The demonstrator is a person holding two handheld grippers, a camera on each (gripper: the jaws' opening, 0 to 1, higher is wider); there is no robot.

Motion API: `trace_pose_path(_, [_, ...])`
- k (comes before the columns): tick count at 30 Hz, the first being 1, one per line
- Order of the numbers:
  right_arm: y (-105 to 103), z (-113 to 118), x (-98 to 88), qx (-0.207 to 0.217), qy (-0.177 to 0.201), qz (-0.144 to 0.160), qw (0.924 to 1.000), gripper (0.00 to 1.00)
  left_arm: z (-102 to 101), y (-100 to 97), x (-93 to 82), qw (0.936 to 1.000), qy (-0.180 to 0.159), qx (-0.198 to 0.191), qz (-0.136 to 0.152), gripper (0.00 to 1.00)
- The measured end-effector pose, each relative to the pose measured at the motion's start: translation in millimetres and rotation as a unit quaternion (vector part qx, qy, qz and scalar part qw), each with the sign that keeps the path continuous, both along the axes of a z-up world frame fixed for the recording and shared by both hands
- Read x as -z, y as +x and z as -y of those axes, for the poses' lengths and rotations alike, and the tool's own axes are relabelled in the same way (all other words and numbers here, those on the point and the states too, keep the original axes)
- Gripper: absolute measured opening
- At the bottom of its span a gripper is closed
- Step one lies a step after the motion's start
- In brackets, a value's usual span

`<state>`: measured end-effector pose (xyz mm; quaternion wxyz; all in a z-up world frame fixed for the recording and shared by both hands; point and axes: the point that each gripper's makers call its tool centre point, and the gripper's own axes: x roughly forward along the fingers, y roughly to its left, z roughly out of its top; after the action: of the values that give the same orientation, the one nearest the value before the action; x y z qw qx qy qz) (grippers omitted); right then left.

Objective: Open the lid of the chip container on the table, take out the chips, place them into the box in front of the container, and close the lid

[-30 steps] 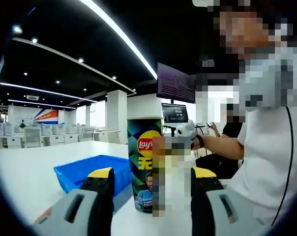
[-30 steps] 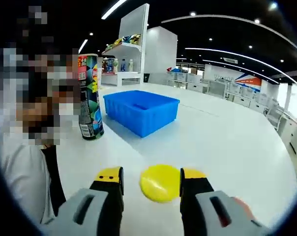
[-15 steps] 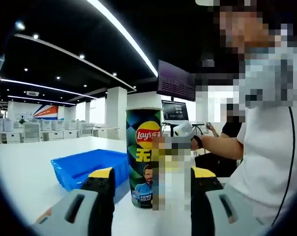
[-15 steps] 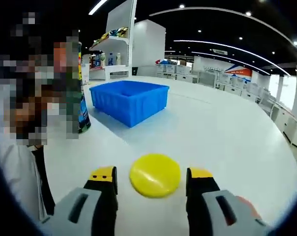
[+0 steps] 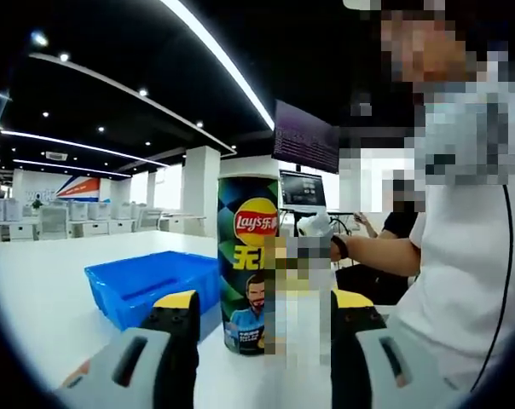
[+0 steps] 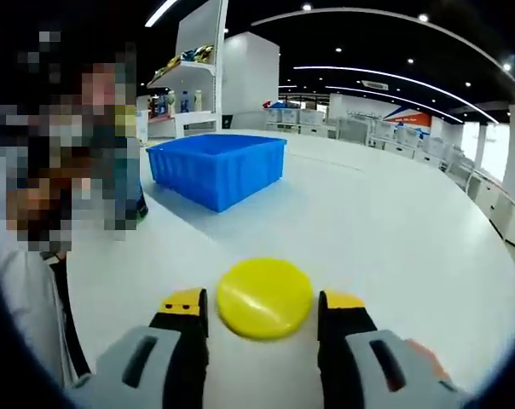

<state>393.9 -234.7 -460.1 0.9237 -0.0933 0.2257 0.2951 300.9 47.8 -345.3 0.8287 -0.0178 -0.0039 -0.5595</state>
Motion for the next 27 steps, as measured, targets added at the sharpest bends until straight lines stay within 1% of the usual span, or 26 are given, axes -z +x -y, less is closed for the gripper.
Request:
trace_pose_path(2, [-0.4, -0.9, -0.3, -0.003, 0.0, 0.002, 1.0, 0.45, 0.4, 0.0, 1.0, 1.0, 0.002, 0.0, 0.0, 0.61])
trace_pose_path(12, [0.4, -0.5, -0.6, -0.004, 0.001, 0.003, 1.0, 0.44, 1.9, -0.5, 4.5, 1.0, 0.009, 0.002, -0.002, 0.61])
trace_pose_path(15, [1.1, 0.4, -0.8, 0.0, 0.0, 0.002, 1.0, 0.44, 0.6, 0.8, 6.6, 0.9998, 0.019, -0.002, 0.0, 0.61])
trace_pose_path(20, [1.3, -0.2, -1.4, 0.002, -0.002, 0.002, 1.0, 0.44, 0.5, 1.0, 5.7, 0.9998, 0.021, -0.004, 0.001, 0.6])
trace_pose_path(24, [1.1, -1.5, -9.2, 0.002, 0.01, 0.007, 0.9999, 0.44, 1.4, 0.9, 7.8, 0.9997, 0.026, -0.003, 0.001, 0.6])
trace_pose_path(27, [1.1, -2.1, -12.7, 0.003, 0.012, 0.01, 0.9999, 0.44, 1.9, 0.7, 7.8, 0.9997, 0.026, -0.002, 0.001, 0.6])
